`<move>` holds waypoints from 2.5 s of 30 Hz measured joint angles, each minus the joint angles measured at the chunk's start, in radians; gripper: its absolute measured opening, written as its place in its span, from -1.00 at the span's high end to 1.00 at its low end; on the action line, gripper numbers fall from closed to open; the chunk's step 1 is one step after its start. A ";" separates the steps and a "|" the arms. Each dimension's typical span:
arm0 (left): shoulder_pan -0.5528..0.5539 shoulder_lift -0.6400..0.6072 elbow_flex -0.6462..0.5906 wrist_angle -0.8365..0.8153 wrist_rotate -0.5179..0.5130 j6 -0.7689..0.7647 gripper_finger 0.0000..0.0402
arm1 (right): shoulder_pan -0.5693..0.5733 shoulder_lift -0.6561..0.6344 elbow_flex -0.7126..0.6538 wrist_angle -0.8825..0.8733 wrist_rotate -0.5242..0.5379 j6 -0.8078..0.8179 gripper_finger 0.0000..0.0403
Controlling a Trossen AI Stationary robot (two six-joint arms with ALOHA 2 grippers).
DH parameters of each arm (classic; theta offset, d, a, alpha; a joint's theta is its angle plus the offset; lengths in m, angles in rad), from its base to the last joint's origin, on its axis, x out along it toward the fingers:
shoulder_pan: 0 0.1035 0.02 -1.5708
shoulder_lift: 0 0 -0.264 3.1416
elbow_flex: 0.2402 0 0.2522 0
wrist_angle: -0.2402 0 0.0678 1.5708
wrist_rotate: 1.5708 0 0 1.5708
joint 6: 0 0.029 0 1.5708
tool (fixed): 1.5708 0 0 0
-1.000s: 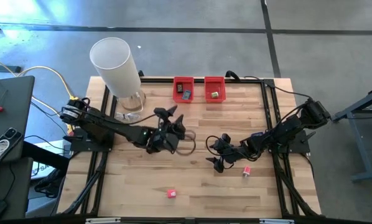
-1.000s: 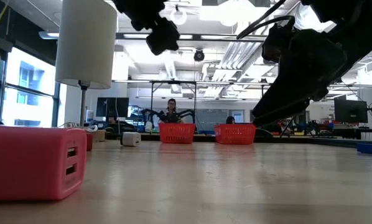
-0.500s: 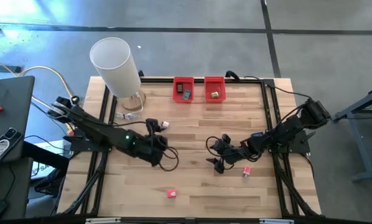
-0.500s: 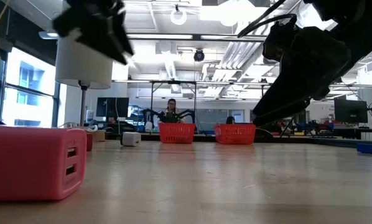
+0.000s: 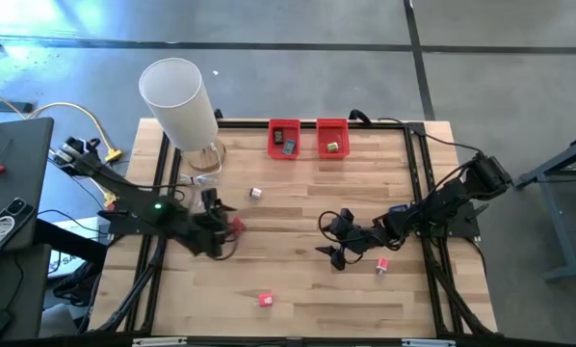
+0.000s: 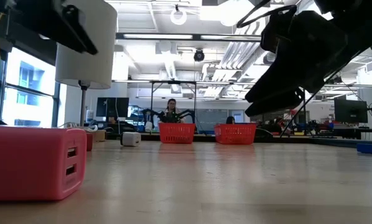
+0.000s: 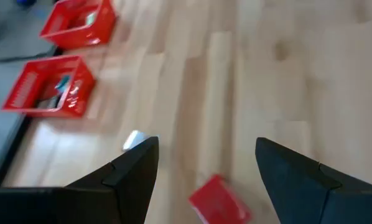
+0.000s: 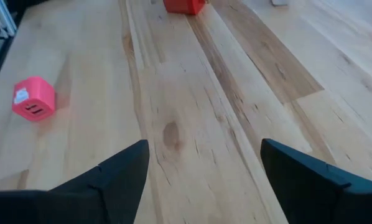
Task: Pick & Place Office items
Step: Put the red charger adapter into the right red bin
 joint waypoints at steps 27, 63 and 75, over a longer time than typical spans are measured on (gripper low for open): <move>-0.163 -0.175 -0.476 0.375 -0.010 -0.385 -0.28 | 0.000 0.000 0.000 0.010 0.000 0.001 -0.48; -0.277 0.138 -0.646 0.567 -0.092 -0.790 -0.28 | 0.000 0.000 0.000 0.018 0.000 0.000 -0.48; -0.362 0.263 -0.649 0.654 -0.146 -0.869 -0.28 | 0.000 0.000 0.000 0.024 0.000 0.000 -0.48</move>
